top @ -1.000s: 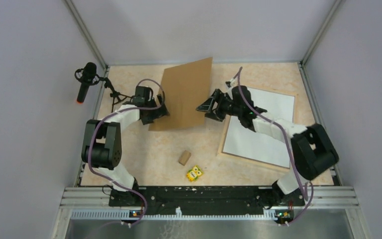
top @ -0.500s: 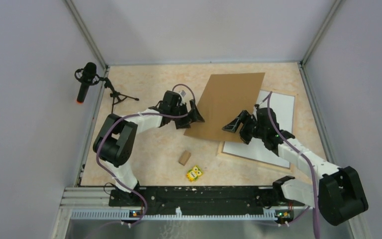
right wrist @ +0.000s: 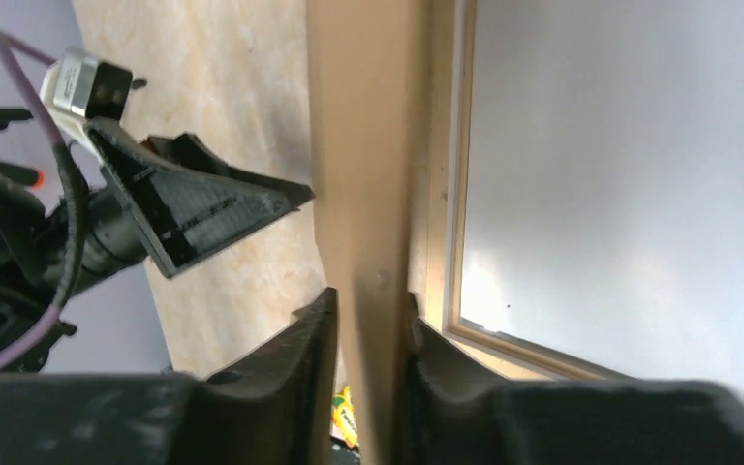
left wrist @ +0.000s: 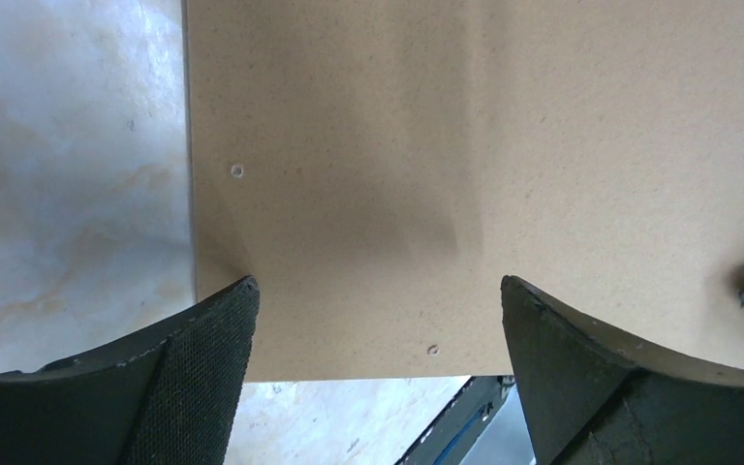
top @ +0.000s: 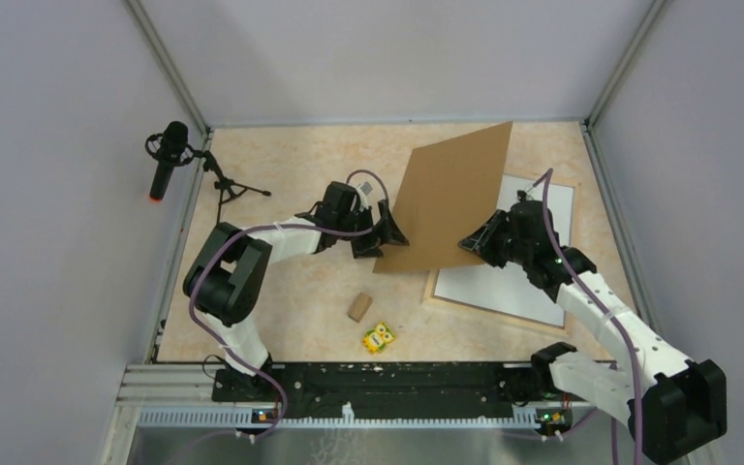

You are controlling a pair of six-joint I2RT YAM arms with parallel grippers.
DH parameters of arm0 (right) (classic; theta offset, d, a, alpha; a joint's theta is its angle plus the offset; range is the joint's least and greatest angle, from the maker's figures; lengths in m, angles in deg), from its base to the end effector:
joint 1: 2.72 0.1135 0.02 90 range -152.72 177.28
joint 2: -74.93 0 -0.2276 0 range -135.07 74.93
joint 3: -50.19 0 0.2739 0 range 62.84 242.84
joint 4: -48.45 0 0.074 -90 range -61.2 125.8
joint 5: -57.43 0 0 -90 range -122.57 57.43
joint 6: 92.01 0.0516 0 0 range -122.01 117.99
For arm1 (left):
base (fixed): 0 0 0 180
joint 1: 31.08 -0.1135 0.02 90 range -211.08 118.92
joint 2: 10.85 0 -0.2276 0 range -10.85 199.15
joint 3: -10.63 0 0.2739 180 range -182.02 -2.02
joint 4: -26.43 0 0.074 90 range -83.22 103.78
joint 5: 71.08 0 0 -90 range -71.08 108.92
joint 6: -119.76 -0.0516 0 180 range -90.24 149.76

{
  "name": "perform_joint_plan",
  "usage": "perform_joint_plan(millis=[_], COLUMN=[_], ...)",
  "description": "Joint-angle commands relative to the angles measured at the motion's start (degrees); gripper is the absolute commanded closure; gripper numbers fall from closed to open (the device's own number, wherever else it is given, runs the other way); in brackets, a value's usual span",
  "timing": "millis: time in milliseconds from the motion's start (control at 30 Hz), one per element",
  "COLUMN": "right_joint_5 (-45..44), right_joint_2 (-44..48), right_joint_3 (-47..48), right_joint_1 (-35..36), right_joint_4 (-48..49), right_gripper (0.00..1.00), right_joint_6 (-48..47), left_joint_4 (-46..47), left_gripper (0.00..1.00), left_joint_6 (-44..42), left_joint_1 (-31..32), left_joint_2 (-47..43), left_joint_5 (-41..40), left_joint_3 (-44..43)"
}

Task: Put the photo into the frame
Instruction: Pick up the photo frame item at the center of the board.

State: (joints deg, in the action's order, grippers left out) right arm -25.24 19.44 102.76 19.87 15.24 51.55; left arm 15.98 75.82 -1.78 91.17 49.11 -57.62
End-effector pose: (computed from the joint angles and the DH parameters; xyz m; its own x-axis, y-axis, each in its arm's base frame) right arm 0.2428 0.1081 0.2133 -0.7064 0.5703 -0.4192 0.1551 0.7026 0.6944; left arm 0.3188 -0.2086 0.1011 -0.9529 -0.1789 -0.2448 0.0737 0.6464 -0.7594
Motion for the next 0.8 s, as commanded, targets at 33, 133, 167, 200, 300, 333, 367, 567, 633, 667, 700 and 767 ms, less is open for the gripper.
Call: perform_joint_plan(millis=[33,133,167,200,300,333,367,567,633,667,700,767], right_joint_5=[-5.5,-9.2,-10.3,-11.3,-13.9,-14.8,-15.5,-19.3,-23.7,-25.8,-27.4,-30.4], right_joint_2=[0.3,0.5,0.7,0.9,1.8,2.2,2.7,5.9,5.3,4.4,3.8,2.3], right_joint_3=[8.4,13.3,15.0,16.7,23.0,25.4,27.8,42.8,49.3,52.7,55.5,60.5], right_joint_1=[0.3,0.3,0.2,0.3,0.3,0.3,0.3,0.3,0.3,0.3,0.3,0.3], right_joint_4=[-3.1,-8.1,-9.9,-11.6,-17.1,-19.1,-21.1,-33.3,-40.4,-45.2,-48.4,-54.0], right_gripper=[0.96,1.0,1.0,1.0,1.0,1.0,1.0,1.0,1.0,1.0,1.0,1.0], right_joint_6=[-2.5,-5.2,-6.4,-7.6,-11.9,-14.3,-16.2,-27.3,-29.8,-30.7,-31.3,-31.6], left_joint_4=[-12.8,-18.3,-20.3,-22.1,-26.9,-27.6,-27.8,-23.1,-22.1,-22.2,-22.2,-22.2], left_gripper=[0.02,0.02,0.02,0.02,0.02,0.02,0.02,0.02,0.02,0.02,0.02,0.02], left_joint_6=[-6.2,-10.9,-12.6,-14.2,-18.1,-19.4,-20.5,-22.3,-22.2,-22.4,-22.5,-22.5], left_joint_1=[1.9,1.6,1.7,1.6,1.4,1.4,1.3,1.0,1.0,1.0,1.0,1.0], left_joint_2=[-2.7,-5.5,-6.6,-7.5,-10.9,-12.2,-13.5,-20.6,-21.0,-20.9,-20.7,-20.2], left_joint_5=[1.9,2.0,2.0,1.9,0.9,0.4,0.0,-0.5,0.6,1.5,2.5,4.4], left_joint_3=[-0.4,-5.7,-7.8,-9.8,-14.8,-15.9,-16.6,-14.0,-13.2,-13.2,-13.3,-13.6])
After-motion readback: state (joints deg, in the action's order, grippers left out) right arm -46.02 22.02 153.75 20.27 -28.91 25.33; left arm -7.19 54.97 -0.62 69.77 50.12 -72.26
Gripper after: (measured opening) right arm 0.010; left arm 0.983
